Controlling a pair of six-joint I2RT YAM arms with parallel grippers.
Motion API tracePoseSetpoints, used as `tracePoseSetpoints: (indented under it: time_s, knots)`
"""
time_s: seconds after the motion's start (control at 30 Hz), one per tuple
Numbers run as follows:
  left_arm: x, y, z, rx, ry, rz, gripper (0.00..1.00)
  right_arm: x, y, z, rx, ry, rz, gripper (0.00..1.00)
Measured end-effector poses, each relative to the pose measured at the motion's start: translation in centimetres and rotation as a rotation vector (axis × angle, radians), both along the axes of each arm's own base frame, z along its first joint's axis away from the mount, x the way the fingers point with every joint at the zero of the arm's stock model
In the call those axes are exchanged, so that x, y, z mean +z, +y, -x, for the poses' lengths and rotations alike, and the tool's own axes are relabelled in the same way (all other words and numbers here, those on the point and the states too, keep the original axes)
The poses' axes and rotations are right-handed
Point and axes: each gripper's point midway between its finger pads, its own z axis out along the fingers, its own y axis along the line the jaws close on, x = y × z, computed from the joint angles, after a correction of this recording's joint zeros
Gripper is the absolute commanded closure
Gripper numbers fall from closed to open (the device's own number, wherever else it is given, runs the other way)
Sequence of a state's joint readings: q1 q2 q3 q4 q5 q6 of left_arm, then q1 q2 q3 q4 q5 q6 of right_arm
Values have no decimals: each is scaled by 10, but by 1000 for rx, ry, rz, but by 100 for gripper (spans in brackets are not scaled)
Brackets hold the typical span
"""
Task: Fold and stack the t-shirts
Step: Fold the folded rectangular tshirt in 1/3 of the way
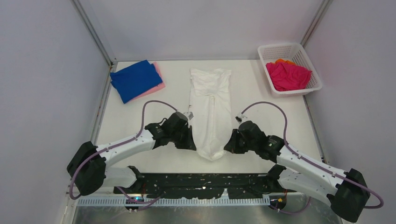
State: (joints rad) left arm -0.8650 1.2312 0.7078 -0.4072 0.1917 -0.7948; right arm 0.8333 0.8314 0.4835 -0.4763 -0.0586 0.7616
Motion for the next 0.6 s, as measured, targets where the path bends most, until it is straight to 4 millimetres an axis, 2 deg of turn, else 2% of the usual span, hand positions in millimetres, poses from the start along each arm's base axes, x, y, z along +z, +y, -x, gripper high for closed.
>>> tracePoseSetpoints:
  time_s: [0.17, 0.33, 0.6]
  knots:
    - [2, 2, -43, 85, 27, 9, 100, 15, -1, -55, -105, -54, -19, 95]
    - [12, -2, -99, 175, 31, 20, 100, 27, 1, -103, -158, -87, -17, 95]
    - [27, 2, -173, 269, -7, 20, 100, 29, -8, -168, -223, -98, 6, 95]
